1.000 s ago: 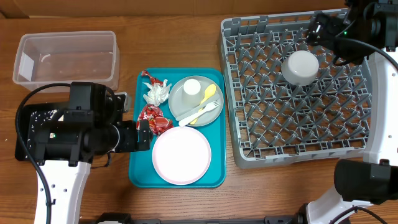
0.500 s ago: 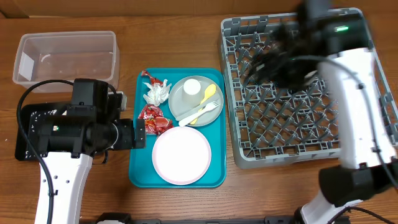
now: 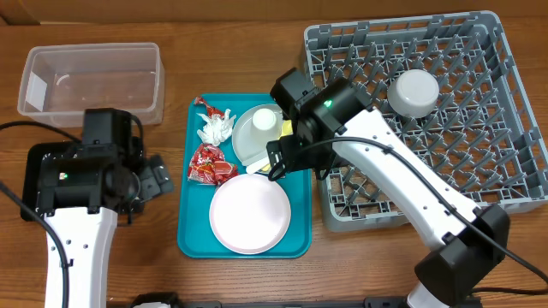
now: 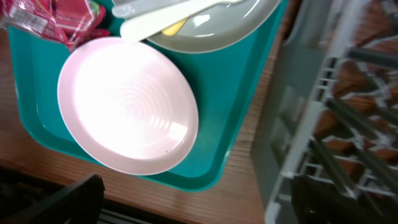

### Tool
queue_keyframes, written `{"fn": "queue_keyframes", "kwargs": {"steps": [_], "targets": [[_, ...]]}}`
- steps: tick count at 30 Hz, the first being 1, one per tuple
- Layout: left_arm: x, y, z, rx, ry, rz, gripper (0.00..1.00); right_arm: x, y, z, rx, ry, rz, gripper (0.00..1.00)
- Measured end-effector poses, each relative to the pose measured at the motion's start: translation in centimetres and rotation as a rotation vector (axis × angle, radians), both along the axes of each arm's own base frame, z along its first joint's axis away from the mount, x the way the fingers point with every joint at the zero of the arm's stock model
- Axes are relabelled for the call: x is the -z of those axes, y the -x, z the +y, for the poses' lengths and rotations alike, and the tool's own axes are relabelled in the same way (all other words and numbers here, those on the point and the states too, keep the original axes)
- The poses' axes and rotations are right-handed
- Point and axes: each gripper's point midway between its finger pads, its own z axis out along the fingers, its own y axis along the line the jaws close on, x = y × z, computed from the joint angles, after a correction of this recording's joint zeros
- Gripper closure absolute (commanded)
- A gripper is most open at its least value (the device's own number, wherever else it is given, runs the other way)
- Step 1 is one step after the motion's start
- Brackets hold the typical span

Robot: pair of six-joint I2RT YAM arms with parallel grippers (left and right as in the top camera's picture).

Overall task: Sort waste into correct bins and load items into the dishwasher rack
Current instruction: 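Move the right gripper down to the pink plate rim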

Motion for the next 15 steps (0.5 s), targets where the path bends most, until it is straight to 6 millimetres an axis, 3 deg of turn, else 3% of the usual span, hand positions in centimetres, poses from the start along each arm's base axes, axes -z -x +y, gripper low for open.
{"fn": "queue_keyframes", "kwargs": {"steps": [5,11,15], "targets": [[-0.1,0.2,1.5,-0.104,-0.006,-0.013,0.0,4.4,1.1,1.0,-0.009,-0.052,0.065,0.16],[-0.1,0.2,1.6,-0.131,-0.006,-0.019,0.0,8.0,2.7,1.6,-0.027,-0.084,0.111,0.36],[-0.1,0.2,1.5,-0.132,0.003,-0.019,0.0,9.7,3.4,1.5,-0.022,-0.097,0.131,0.37]]}}
